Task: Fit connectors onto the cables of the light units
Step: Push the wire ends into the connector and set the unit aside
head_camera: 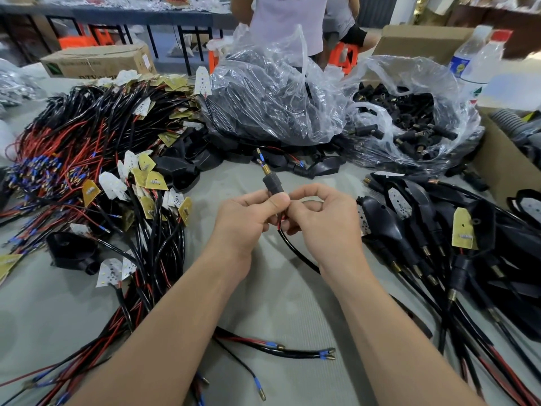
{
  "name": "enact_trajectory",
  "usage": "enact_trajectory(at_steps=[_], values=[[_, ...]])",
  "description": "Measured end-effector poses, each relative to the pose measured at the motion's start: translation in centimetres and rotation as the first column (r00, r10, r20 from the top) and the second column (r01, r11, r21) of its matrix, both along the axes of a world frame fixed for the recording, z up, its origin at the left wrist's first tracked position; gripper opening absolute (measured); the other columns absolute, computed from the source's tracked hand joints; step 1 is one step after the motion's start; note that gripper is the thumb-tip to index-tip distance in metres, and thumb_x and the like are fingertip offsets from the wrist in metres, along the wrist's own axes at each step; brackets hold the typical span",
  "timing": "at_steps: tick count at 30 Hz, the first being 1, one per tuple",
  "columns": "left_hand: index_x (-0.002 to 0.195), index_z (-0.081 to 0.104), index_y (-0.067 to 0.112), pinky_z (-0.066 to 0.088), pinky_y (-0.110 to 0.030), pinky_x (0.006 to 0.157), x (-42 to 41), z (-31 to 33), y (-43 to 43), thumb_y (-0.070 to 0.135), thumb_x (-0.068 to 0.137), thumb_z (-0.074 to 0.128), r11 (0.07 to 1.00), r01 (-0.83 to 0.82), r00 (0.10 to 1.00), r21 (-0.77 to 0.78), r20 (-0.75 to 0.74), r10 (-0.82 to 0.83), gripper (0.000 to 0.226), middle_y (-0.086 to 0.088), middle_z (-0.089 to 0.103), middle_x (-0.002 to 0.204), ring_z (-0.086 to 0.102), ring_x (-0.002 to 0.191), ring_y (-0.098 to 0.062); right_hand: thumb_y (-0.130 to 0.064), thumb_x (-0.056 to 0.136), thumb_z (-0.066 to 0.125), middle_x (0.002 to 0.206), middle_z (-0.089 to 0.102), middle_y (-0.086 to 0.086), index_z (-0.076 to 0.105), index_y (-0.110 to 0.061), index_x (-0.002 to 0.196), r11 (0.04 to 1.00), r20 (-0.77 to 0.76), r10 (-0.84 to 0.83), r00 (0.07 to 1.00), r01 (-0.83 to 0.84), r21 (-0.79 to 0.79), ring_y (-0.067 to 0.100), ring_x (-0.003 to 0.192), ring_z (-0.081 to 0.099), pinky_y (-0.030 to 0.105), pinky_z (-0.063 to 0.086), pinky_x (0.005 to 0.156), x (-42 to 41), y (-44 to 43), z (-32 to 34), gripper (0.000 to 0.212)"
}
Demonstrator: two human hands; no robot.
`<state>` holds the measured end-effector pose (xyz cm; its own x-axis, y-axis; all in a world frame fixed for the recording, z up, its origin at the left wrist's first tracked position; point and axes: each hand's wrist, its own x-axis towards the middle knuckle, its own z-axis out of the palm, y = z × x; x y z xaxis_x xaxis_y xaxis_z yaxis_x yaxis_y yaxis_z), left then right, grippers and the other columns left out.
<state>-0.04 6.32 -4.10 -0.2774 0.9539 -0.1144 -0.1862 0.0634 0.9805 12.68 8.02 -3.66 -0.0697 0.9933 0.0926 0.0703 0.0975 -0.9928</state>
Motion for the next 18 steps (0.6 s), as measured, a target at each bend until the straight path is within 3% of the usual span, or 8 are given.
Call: enact_trajectory(at_steps=[4,7,9,12,15,18], values=[[0.071,0.08,0.018,0.039,-0.024,0.065,-0.3,-0.03,0.21,0.015,0.087,0.077,1.0,-0.009,1.0,0.0,0.007,0.009,0.016,-0.002,0.065,0.069,0.052,0.063,-0.011,-0.005,0.086,0.07,0.065,0.073,0.01,0.057,-0.017,0.093,0.998,0.021,0.057,0.998,-0.057,-0.008,0.02,0.057,0.066,0.043,0.059,0.069,0.32,0.09,0.11,0.019],[0.069,0.081,0.019,0.039,-0.022,0.064,-0.31,0.05,0.29,0.016,0.09,0.074,1.0,-0.004,0.994,0.019,0.109,0.002,0.022,-0.004,0.066,0.075,0.052,0.06,-0.007,-0.007,0.088,0.07,0.074,0.075,0.014,0.069,-0.01,0.084,0.984,0.046,0.145,0.988,-0.139,-0.114,0.024,0.059,0.065,0.046,0.053,0.068,0.63,-0.05,0.3,0.005],[0.069,0.081,0.019,0.039,-0.022,0.064,-0.24,0.03,0.32,0.016,0.09,0.074,1.0,-0.001,0.993,0.018,0.121,-0.001,0.022,-0.005,0.064,0.074,0.051,0.058,-0.006,-0.006,0.09,0.066,0.074,0.075,0.013,0.073,-0.008,0.078,0.975,0.059,0.185,0.981,-0.176,-0.135,0.024,0.055,0.063,0.044,0.048,0.067,0.49,-0.07,0.13,0.014],[0.071,0.082,0.02,0.039,-0.023,0.065,-0.19,0.13,0.21,0.013,0.086,0.077,1.0,-0.026,0.997,0.014,0.072,0.024,0.017,-0.002,0.067,0.072,0.052,0.058,-0.006,-0.012,0.087,0.066,0.068,0.073,0.009,0.076,-0.014,0.073,0.988,0.107,0.137,0.985,-0.127,-0.092,0.021,0.055,0.06,0.045,0.049,0.062,0.21,0.08,0.12,0.017],[0.076,0.083,0.021,0.042,-0.019,0.066,0.04,0.28,-0.03,0.013,0.081,0.08,1.0,-0.021,1.0,0.02,-0.022,0.021,0.01,0.0,0.071,0.07,0.055,0.06,-0.007,-0.014,0.086,0.066,0.066,0.073,0.005,0.075,-0.015,0.074,0.996,0.099,0.067,0.993,-0.061,-0.066,0.017,0.053,0.061,0.037,0.046,0.059,0.17,0.25,-0.12,0.015],[0.074,0.083,0.025,0.042,-0.01,0.054,0.07,0.44,-0.09,0.013,0.078,0.081,0.999,-0.019,0.987,0.042,-0.16,0.026,0.013,0.001,0.073,0.068,0.057,0.055,-0.004,-0.03,0.082,0.064,0.077,0.076,-0.007,0.073,-0.027,0.082,0.994,0.079,-0.105,0.991,0.106,-0.007,0.012,0.064,0.068,0.039,0.054,0.072,0.71,0.87,-0.01,0.01]])
